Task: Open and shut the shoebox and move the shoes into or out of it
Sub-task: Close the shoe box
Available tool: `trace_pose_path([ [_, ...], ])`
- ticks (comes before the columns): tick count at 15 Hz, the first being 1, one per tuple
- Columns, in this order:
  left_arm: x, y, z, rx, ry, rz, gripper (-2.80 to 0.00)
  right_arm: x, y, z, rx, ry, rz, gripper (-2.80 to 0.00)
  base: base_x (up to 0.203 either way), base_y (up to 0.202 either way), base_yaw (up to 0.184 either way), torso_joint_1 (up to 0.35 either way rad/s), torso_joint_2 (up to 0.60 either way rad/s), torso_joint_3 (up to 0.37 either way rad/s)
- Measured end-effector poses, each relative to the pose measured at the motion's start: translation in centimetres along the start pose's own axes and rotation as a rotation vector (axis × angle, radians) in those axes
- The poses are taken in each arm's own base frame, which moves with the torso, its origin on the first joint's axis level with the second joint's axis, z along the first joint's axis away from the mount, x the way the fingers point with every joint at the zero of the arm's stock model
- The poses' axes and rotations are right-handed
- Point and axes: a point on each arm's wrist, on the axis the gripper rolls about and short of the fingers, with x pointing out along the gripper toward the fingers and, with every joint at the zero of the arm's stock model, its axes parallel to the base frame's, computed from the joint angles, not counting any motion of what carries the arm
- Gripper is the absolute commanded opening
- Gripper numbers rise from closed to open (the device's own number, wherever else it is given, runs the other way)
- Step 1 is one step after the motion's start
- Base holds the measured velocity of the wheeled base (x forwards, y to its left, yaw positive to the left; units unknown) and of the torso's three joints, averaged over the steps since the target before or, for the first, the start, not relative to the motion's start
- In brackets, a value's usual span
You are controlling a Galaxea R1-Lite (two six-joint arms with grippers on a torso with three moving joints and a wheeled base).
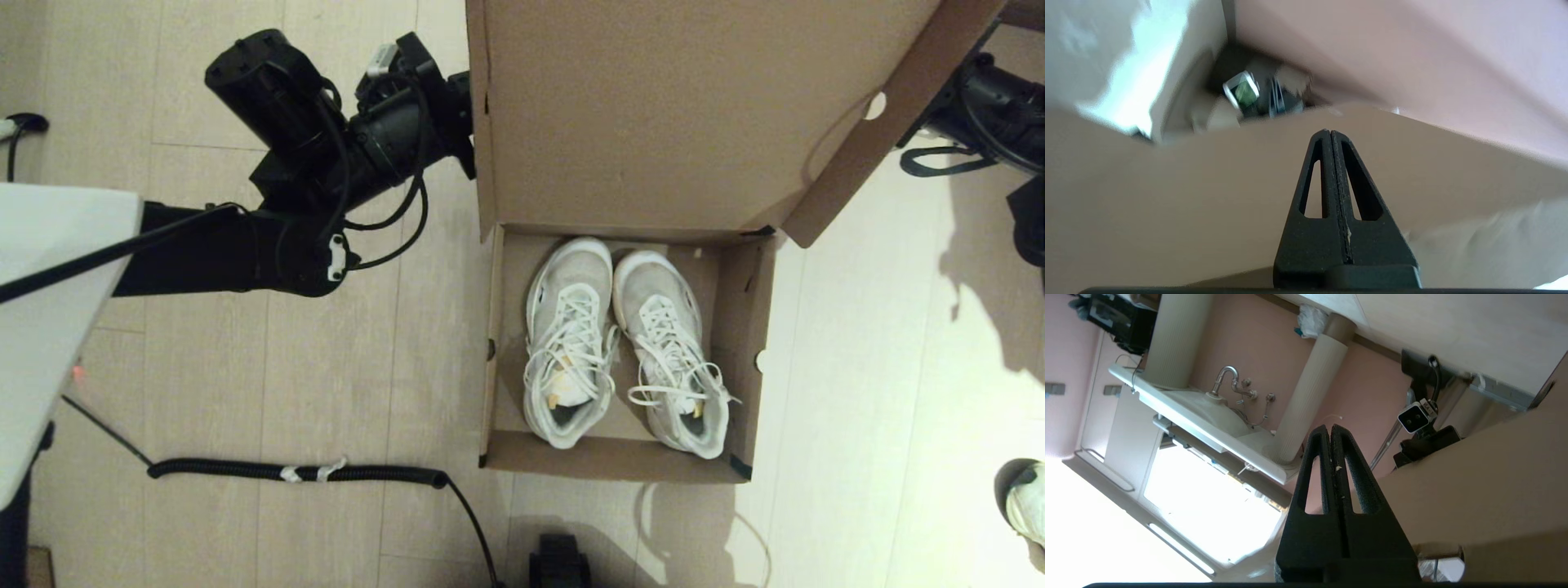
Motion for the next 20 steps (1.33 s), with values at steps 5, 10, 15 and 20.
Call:
trace_pose_path([
  [5,-1.4,-2.5,-2.4,-0.055,0.052,0.027,-2.80,-1.1,-0.2,-2.4,0.054,-0.001,-0.029,-2.80,0.000,0.000,0.000,0.000,0.00,0.000],
  [10,-3.1,-5.1,-4.9,-0.080,0.070,0.035,-2.80,-3.0,-0.3,-6.2,0.068,0.002,-0.042,-2.80,0.000,0.000,0.000,0.000,0.00,0.000],
  [15,-3.4,-6.6,-7.3,-0.095,0.110,0.005,-2.80,-6.0,0.6,-10.1,0.018,-0.024,-0.033,-2.80,0.000,0.000,0.000,0.000,0.00,0.000],
  [20,-3.7,-7.8,-9.4,-0.122,0.149,-0.008,-2.80,-10.2,0.9,-15.5,-0.199,-0.098,0.004,-2.80,0.000,0.000,0.000,0.000,0.00,0.000],
])
